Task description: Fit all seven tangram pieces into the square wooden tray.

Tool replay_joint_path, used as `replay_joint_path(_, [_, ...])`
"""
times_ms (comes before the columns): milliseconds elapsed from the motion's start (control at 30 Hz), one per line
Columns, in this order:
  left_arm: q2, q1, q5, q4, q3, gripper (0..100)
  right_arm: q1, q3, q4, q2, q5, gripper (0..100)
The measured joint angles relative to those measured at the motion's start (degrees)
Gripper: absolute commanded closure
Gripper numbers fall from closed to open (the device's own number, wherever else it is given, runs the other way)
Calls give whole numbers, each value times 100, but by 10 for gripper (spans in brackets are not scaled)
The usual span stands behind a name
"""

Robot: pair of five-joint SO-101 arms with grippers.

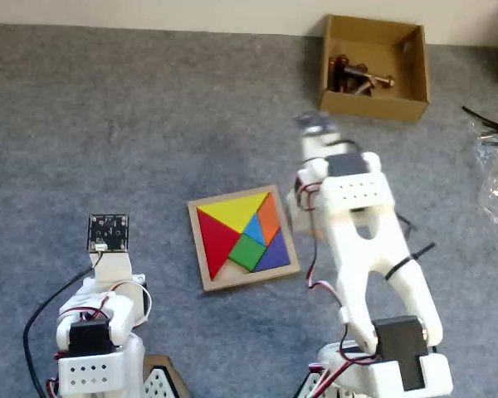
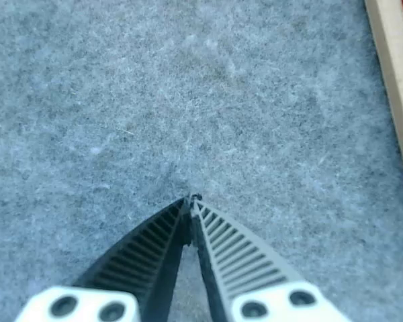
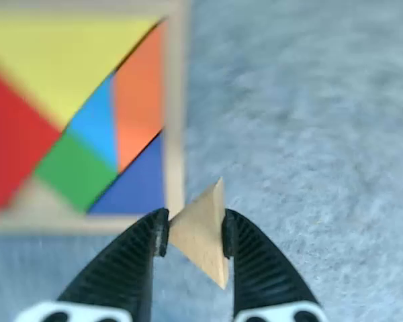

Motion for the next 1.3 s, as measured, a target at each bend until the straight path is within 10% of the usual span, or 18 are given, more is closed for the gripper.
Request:
replay_joint_path(267, [0,0,0,0,0,995,624,193,-1055,0,-976,988])
replay_joint_path(1300, [0,0,0,0,0,995,668,1204,-659,-3068,193,993])
